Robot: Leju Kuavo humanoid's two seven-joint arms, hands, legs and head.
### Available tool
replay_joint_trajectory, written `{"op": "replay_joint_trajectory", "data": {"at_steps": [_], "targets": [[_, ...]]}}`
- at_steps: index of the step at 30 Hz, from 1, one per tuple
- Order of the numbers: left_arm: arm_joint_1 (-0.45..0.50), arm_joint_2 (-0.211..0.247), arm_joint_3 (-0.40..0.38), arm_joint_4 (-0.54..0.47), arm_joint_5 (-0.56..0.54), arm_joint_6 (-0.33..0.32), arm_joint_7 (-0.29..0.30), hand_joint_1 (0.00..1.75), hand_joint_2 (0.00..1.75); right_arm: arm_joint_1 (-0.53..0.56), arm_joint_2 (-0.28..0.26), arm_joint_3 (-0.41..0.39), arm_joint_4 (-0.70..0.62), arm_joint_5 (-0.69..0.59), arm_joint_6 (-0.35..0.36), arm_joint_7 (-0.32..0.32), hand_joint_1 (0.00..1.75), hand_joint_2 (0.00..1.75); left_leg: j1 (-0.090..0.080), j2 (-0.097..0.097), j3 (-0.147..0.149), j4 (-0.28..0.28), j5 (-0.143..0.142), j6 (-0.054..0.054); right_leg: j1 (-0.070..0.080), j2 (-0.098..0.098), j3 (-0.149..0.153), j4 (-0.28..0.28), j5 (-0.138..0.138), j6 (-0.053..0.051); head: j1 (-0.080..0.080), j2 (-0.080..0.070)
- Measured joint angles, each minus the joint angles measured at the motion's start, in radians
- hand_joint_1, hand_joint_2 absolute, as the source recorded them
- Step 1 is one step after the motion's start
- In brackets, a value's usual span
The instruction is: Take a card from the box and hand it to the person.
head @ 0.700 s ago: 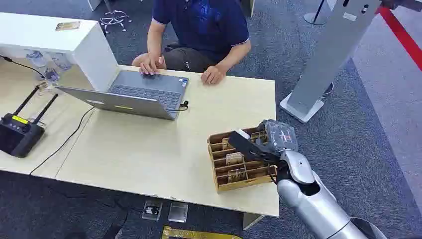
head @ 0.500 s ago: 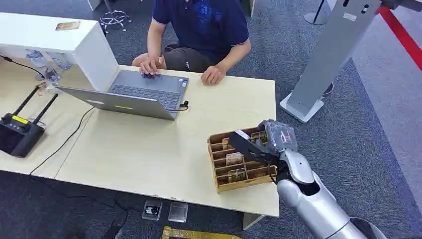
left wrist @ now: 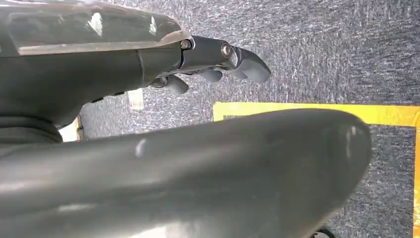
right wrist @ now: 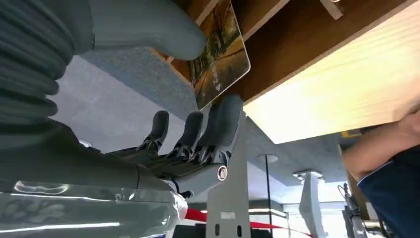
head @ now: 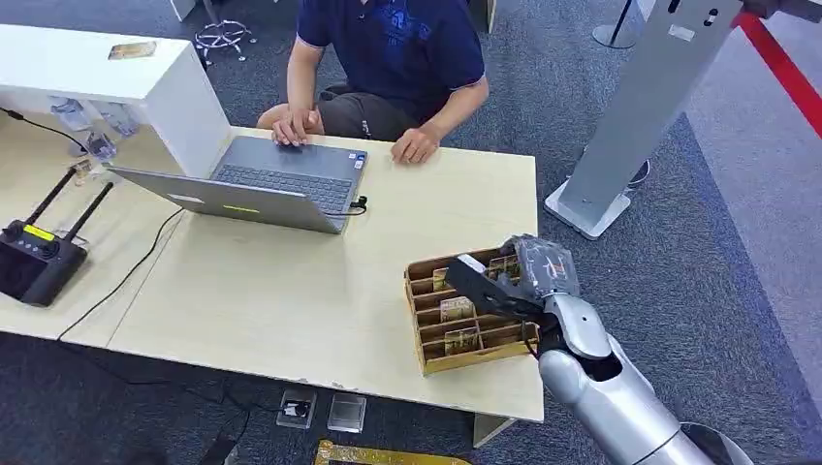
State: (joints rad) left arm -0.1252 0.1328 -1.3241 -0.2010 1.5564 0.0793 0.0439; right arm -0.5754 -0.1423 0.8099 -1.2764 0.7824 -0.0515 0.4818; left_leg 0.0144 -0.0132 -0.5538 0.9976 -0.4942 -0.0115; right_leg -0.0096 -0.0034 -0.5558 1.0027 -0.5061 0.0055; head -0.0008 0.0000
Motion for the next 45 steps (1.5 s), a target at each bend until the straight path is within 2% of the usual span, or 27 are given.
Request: {"op": "replay_joint_trajectory", "data": {"at_steps": [2, 5, 12, 15, 18, 20, 24, 25, 27, 45], "targets": [[0.0, 0.0, 0.0, 0.0, 0.0, 0.0, 0.0, 0.0, 0.0, 0.0, 0.0, 0.0, 0.002, 0.0, -0.001, 0.001, 0.87, 1.75, 0.0, 0.0, 0.0, 0.0, 0.0, 0.0, 0.0, 0.0, 0.0, 0.0, 0.0, 0.0, 0.0, 0.0], [0.0, 0.0, 0.0, 0.0, 0.0, 0.0, 0.002, 0.0, 0.0, 0.002, 0.0, 0.0, 0.004, 0.002, -0.002, 0.0, 0.99, 1.75, 0.0, 0.0, 0.0, 0.0, 0.0, 0.0, 0.0, 0.0, 0.0, 0.0, 0.0, 0.0, 0.001, 0.0], [0.0, 0.0, 0.0, 0.0, 0.002, 0.0, 0.002, 0.0, 0.0, 0.002, 0.007, -0.002, 0.017, 0.003, -0.001, -0.015, 1.05, 1.75, 0.0, 0.0, 0.0, 0.0, 0.0, 0.0, 0.0, 0.0, 0.0, 0.0, 0.0, 0.0, 0.0, 0.0], [0.0, 0.0, 0.0, 0.0, 0.006, -0.001, 0.003, 0.0, 0.0, -0.002, 0.013, -0.002, 0.023, 0.003, -0.001, -0.021, 1.17, 1.75, 0.0, 0.0, 0.0, 0.0, 0.0, 0.0, 0.0, 0.0, 0.0, 0.0, 0.0, 0.0, 0.0, 0.0], [0.0, 0.0, 0.0, 0.0, 0.008, -0.002, 0.003, 0.0, 0.0, -0.004, 0.018, -0.001, 0.027, -0.001, -0.001, -0.024, 1.2, 1.75, 0.0, 0.0, 0.0, 0.0, 0.0, 0.0, 0.0, 0.0, 0.0, 0.0, 0.0, 0.0, 0.0, 0.0], [0.0, 0.0, 0.0, 0.0, 0.009, -0.002, 0.002, 0.0, 0.0, -0.006, 0.021, -0.001, 0.029, -0.001, -0.001, -0.024, 1.34, 1.75, 0.0, 0.0, 0.0, 0.0, 0.0, 0.0, 0.0, 0.0, 0.0, 0.0, 0.0, 0.0, 0.0, 0.0], [0.0, 0.0, 0.0, 0.0, 0.01, -0.002, 0.003, 0.0, 0.0, -0.01, 0.024, 0.0, 0.033, -0.001, -0.001, -0.024, 1.48, 1.75, 0.0, 0.0, 0.0, 0.0, 0.0, 0.0, 0.0, 0.0, 0.0, 0.0, 0.0, 0.0, 0.001, 0.0], [0.0, 0.0, 0.0, 0.0, 0.01, -0.002, 0.003, 0.0, 0.0, -0.011, 0.026, 0.001, 0.034, -0.001, -0.001, -0.024, 1.71, 1.75, 0.0, 0.0, 0.0, 0.0, 0.0, 0.0, 0.0, 0.0, 0.0, 0.0, 0.0, 0.0, 0.001, 0.0], [0.0, 0.0, 0.0, 0.0, 0.01, -0.002, 0.003, 0.0, 0.0, -0.013, 0.027, 0.002, 0.034, -0.001, -0.001, -0.024, 1.66, 1.75, 0.0, 0.0, 0.0, 0.0, 0.0, 0.0, 0.0, 0.0, 0.0, 0.0, 0.0, 0.0, 0.0, 0.0], [0.003, 0.0, 0.011, 0.0, 0.01, -0.004, -0.014, 0.0, 0.0, -0.035, 0.04, 0.011, 0.011, -0.008, -0.005, -0.025, 1.66, 1.75, 0.0, 0.0, 0.0, 0.0, 0.0, 0.0, 0.0, 0.0, 0.0, 0.0, 0.0, 0.0, 0.001, 0.0]]}}
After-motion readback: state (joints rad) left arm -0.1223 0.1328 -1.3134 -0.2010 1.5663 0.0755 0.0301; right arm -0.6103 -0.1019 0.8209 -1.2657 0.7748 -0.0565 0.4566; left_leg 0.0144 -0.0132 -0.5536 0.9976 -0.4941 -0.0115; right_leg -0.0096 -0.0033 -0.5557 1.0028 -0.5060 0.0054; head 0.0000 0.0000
